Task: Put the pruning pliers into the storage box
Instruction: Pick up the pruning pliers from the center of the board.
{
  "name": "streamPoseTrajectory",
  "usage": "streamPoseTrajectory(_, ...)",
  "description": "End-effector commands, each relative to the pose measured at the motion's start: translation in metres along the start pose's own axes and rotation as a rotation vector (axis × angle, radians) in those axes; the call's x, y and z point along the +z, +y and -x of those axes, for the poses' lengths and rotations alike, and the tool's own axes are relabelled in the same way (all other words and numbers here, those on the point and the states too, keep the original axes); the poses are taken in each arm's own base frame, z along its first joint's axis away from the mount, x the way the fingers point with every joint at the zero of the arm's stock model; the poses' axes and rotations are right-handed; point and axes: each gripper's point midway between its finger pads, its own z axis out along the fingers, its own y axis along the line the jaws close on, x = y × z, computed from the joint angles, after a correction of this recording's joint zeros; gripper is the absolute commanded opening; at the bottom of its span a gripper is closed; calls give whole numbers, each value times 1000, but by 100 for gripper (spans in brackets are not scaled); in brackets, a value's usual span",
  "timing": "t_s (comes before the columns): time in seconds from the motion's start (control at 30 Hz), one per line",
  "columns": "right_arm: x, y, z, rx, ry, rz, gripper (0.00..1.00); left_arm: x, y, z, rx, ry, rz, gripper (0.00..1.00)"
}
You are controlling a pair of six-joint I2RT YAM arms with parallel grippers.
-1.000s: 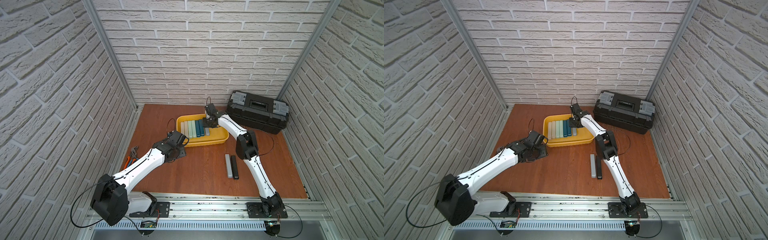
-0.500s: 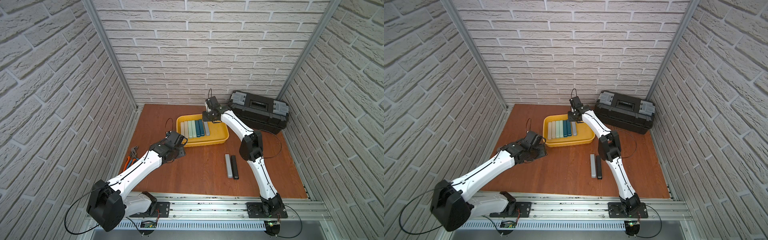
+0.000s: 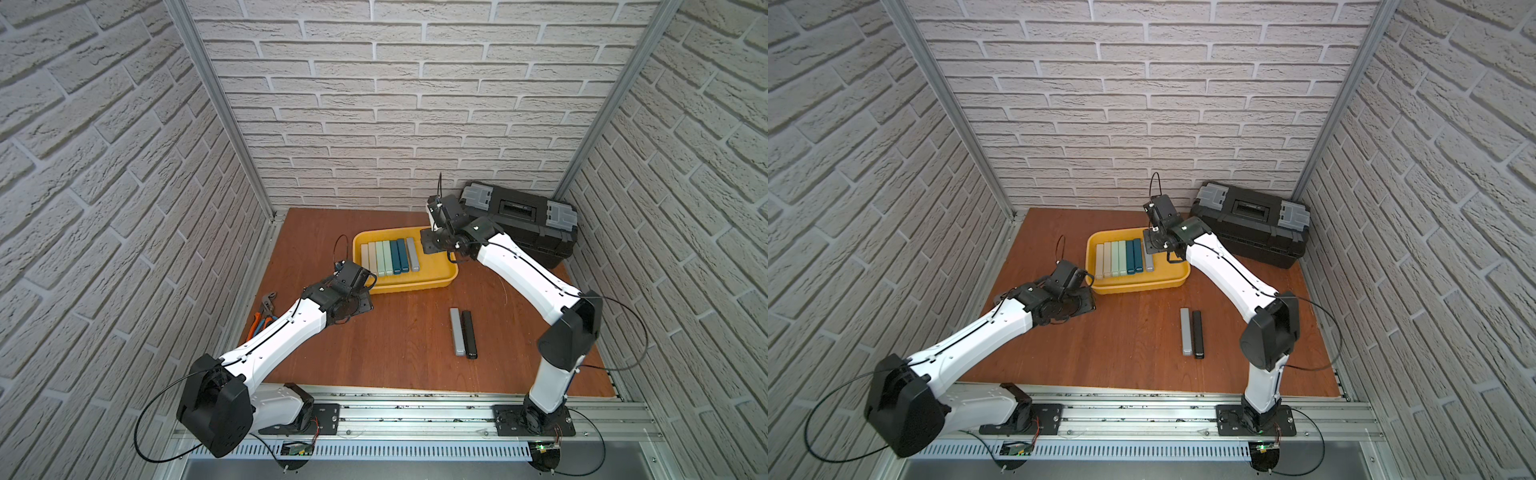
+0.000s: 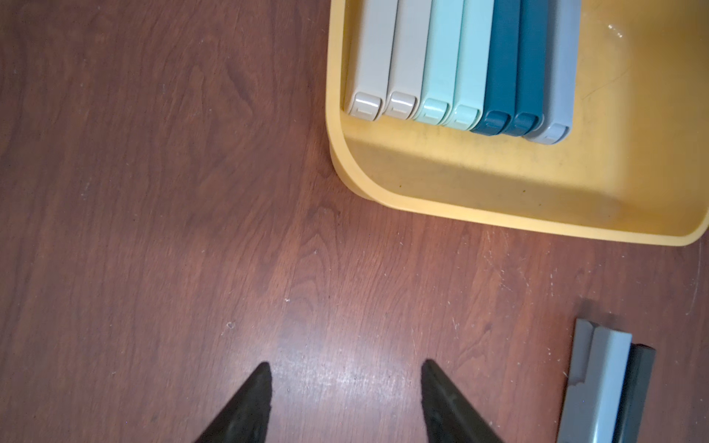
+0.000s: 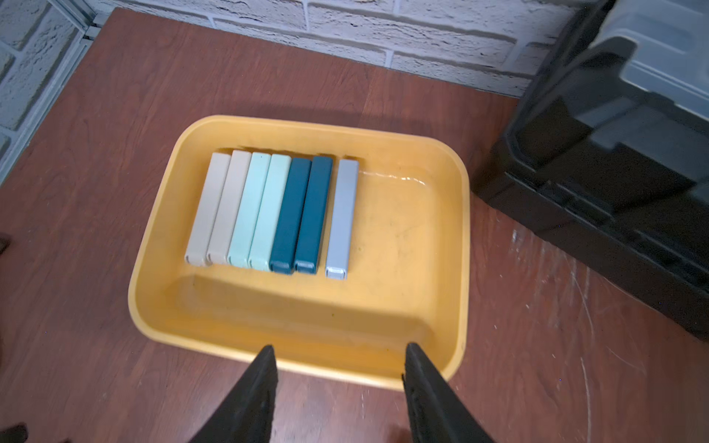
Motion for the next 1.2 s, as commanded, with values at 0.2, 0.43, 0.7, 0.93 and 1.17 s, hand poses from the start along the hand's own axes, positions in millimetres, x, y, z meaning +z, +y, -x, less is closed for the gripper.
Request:
streamPoseTrajectory(0.2,-26,-21,-121,8,175,-111,52,-9,-18,11,36,-44,-49,62)
streamPoseTrajectory(0.43,-26,-29,-197,46,295,-153,51,-8,-24,9,47,-41,-51,62)
streamPoseTrajectory(0.7,-6,-30,-232,139,337,-159,51,-5,-26,10,53,-36,-31,62)
streamPoseTrajectory(0.93,7,-31,-240,130,356,-196,51,-2,-25,7,44,-23,-27,62)
streamPoseTrajectory(1.17,20,-23,-248,170,382,-187,51,-2,-25,5,43,-20,-25,62)
